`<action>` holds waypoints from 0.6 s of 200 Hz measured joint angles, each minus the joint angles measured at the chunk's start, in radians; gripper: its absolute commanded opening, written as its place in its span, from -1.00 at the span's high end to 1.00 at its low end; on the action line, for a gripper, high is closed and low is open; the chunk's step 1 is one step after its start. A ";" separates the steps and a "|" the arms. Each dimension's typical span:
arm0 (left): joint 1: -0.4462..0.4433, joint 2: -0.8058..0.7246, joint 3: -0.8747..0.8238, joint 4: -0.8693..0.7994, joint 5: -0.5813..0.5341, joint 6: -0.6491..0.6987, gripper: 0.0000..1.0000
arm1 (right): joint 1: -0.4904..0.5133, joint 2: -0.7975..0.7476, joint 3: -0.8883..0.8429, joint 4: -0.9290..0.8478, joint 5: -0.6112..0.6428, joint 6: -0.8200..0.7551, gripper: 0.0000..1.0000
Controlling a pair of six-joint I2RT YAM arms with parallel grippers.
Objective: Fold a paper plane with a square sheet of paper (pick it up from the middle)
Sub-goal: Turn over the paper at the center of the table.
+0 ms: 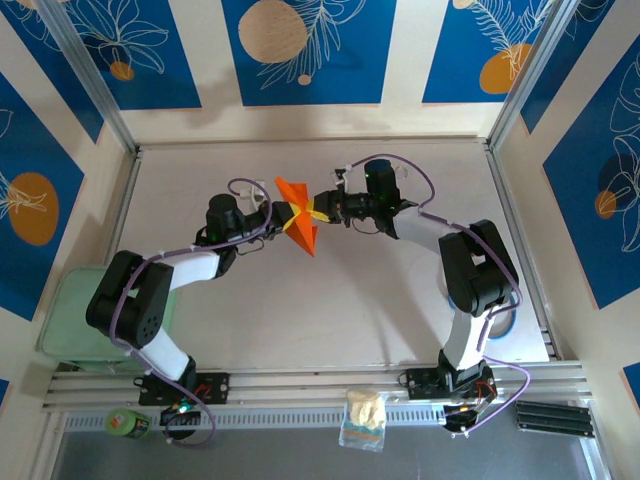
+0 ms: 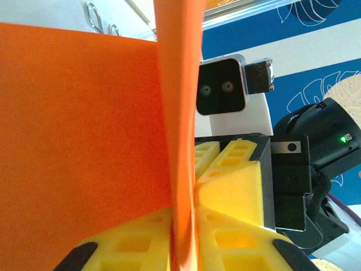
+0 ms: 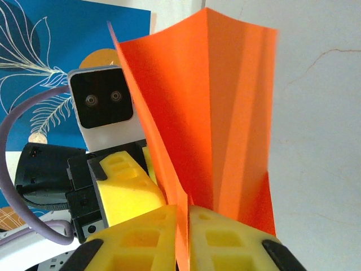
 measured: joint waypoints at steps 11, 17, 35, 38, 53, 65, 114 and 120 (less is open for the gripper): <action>0.000 0.000 0.000 -0.001 0.000 0.002 0.77 | -0.001 0.000 0.000 -0.006 0.000 -0.003 0.54; 0.000 0.000 0.000 -0.002 0.000 0.003 0.79 | -0.002 0.000 0.000 -0.012 0.001 -0.007 0.48; 0.000 0.000 0.000 -0.011 -0.001 0.005 0.81 | -0.009 -0.008 -0.008 -0.031 0.014 -0.033 0.32; 0.000 0.000 0.000 -0.016 -0.001 0.008 0.81 | -0.012 -0.014 -0.012 -0.042 0.022 -0.039 0.31; 0.000 0.000 0.000 -0.037 -0.001 0.023 0.82 | -0.027 -0.050 -0.031 -0.103 0.063 -0.081 0.22; 0.001 -0.002 0.000 -0.069 -0.007 0.047 0.83 | -0.041 -0.091 -0.045 -0.157 0.114 -0.118 0.14; 0.001 -0.071 0.105 -0.539 -0.118 0.316 0.84 | -0.087 -0.277 -0.078 -0.343 0.352 -0.275 0.09; 0.000 -0.079 0.141 -0.626 -0.156 0.366 0.84 | -0.090 -0.293 -0.078 -0.365 0.380 -0.293 0.08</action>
